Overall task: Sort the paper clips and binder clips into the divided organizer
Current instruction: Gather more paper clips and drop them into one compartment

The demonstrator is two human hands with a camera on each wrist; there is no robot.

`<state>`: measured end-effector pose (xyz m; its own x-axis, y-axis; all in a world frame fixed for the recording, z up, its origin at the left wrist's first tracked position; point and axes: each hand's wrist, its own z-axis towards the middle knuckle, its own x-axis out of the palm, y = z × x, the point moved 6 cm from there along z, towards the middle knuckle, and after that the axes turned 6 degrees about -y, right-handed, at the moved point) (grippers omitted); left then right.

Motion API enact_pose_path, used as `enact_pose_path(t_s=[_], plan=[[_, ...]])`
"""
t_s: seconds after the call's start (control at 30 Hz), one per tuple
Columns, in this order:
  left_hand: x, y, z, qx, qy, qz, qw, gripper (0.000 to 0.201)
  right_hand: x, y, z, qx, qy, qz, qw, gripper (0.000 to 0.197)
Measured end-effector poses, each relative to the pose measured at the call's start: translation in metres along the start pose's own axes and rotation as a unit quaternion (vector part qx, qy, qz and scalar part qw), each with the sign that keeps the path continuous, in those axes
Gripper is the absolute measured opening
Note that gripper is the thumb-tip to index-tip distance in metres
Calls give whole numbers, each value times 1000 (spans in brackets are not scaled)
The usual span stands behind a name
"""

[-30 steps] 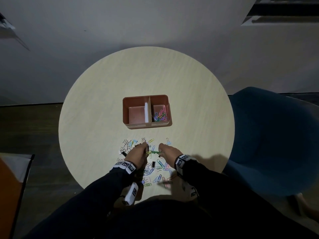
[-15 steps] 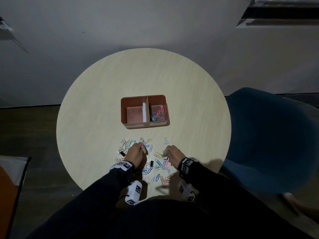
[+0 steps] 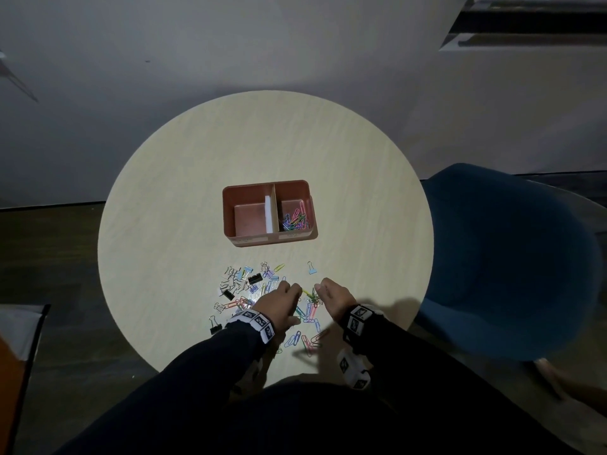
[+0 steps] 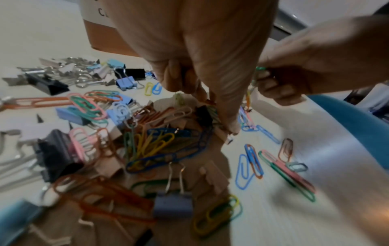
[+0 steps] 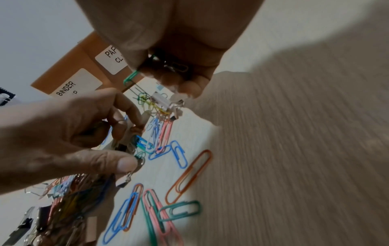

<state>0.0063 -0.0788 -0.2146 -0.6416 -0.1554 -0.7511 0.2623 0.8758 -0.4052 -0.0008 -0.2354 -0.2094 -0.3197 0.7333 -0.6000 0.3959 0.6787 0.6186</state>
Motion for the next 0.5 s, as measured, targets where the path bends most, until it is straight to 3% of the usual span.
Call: enact_pose_path(t_s=[0.2,0.33,0.5], plan=[[6,-4,2,26,-23,35,999,25,-8,4,-1,-48,-61,23,997,48],[6,-1,0,29,-30,27,999,14,-6,-7,2,12,-56,97,994,53],[-9,1,-9,15,-49,-83,995,10,-10,1,-6,55,-33,183,981,45]])
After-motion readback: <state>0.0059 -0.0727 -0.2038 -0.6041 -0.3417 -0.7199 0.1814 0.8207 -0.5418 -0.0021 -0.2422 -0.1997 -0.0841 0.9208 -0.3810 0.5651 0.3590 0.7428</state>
